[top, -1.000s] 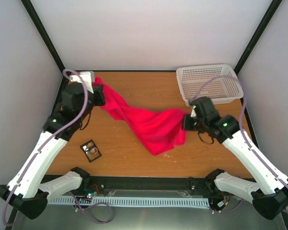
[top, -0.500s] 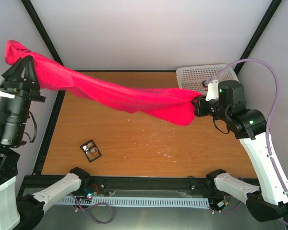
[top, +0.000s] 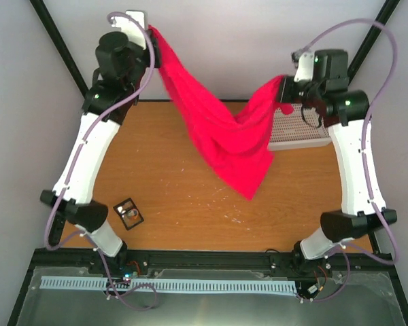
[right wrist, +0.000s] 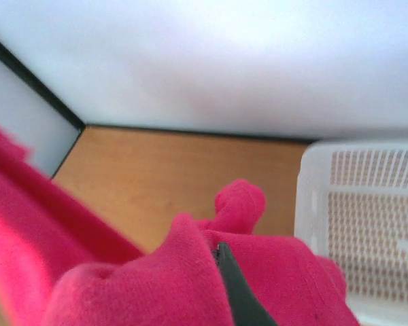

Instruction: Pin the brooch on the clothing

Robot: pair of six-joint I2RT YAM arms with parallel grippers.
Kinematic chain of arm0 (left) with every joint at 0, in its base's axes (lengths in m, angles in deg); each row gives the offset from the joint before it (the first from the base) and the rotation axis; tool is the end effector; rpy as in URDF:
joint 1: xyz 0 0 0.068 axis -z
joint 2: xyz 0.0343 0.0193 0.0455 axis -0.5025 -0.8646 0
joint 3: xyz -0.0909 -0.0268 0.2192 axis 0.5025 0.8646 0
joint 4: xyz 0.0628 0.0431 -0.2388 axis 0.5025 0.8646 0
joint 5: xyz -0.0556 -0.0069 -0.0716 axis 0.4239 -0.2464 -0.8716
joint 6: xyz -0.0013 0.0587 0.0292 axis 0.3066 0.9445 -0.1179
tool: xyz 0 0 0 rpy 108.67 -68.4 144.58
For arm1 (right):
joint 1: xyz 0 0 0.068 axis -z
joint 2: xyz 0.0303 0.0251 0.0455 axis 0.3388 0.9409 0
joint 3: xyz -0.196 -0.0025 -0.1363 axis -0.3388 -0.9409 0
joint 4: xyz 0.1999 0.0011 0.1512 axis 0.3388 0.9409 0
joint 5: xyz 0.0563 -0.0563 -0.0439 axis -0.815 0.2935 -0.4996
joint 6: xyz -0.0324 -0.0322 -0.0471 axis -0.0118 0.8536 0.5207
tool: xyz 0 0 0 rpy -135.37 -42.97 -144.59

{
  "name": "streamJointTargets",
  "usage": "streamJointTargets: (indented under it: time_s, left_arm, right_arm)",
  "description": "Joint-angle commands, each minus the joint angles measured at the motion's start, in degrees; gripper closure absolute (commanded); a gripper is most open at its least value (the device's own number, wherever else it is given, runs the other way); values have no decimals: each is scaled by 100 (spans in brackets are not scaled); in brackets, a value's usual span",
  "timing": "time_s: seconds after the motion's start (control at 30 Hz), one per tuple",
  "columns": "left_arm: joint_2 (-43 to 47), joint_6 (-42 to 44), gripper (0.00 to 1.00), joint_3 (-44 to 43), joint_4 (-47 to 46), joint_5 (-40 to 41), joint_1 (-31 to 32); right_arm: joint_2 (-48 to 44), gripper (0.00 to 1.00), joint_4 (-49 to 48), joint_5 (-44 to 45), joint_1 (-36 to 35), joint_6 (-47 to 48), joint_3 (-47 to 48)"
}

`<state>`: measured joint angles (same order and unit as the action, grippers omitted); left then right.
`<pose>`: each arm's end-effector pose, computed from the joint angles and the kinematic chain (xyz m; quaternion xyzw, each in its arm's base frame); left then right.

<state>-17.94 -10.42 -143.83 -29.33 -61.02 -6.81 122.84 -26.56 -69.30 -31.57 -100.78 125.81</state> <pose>0.3021 -0.1158 0.5185 0.0279 0.6788 -0.0753 0.7300 0.2821 0.0735 0.4396 -0.0685 0.8596 0.2212 0.4555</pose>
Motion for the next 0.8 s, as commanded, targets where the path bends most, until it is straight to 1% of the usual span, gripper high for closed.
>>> streamJointTargets:
  time_s: [0.0,0.03,0.07,0.13,0.17,0.2,0.27,0.33,0.4,0.5,0.57,0.63,0.67,0.73,0.77]
  left_arm:
    - [-267,230,99,-1028,-721,-578,-282]
    - [-333,265,99,-1037,-806,-587,-306]
    - [-369,279,99,-1026,-843,-580,-338]
    - [-348,184,99,-877,-795,-445,-408]
    - [-243,109,99,-631,-783,-410,-448]
    - [-97,46,99,-311,-811,-387,-484]
    - [261,35,99,626,-878,-302,-528]
    - [489,-143,99,1374,-605,-84,-557]
    - [693,-495,99,2252,-275,14,-650]
    - [912,-1033,99,3371,13,88,-939]
    - [967,-1158,99,3986,-17,206,-1119]
    - [800,-1329,99,4352,11,-55,-1444]
    - [638,-1458,99,4489,115,-216,-1601]
    - [163,-1684,99,4536,464,-649,-1841]
    - [27,-1740,99,4607,563,-692,-1873]
  right_arm:
    - [589,98,530,-346,260,361,1806]
    - [674,97,626,-400,263,393,2075]
    - [654,97,614,-451,264,372,2116]
    - [464,97,517,-688,264,307,1716]
    - [323,97,473,-795,263,273,1414]
    - [98,97,444,-929,263,231,982]
    - [-378,98,240,-1343,255,124,-76]
    - [-1000,97,-166,-1812,210,-65,-1444]
    - [-1578,97,-536,-2194,142,-311,-2744]
    - [-2137,97,-869,-2452,-157,-676,-4394]
    - [-2504,97,-1324,-2378,-507,-1030,-5402]
    - [-2806,97,-1823,-2185,-563,-1426,-6233]
    - [-2853,97,-1977,-2054,-564,-1466,-6527]
    - [-2759,97,-1884,-1826,-591,-1428,-6898]
    - [-2781,97,-1924,-1870,-636,-1508,-7150]
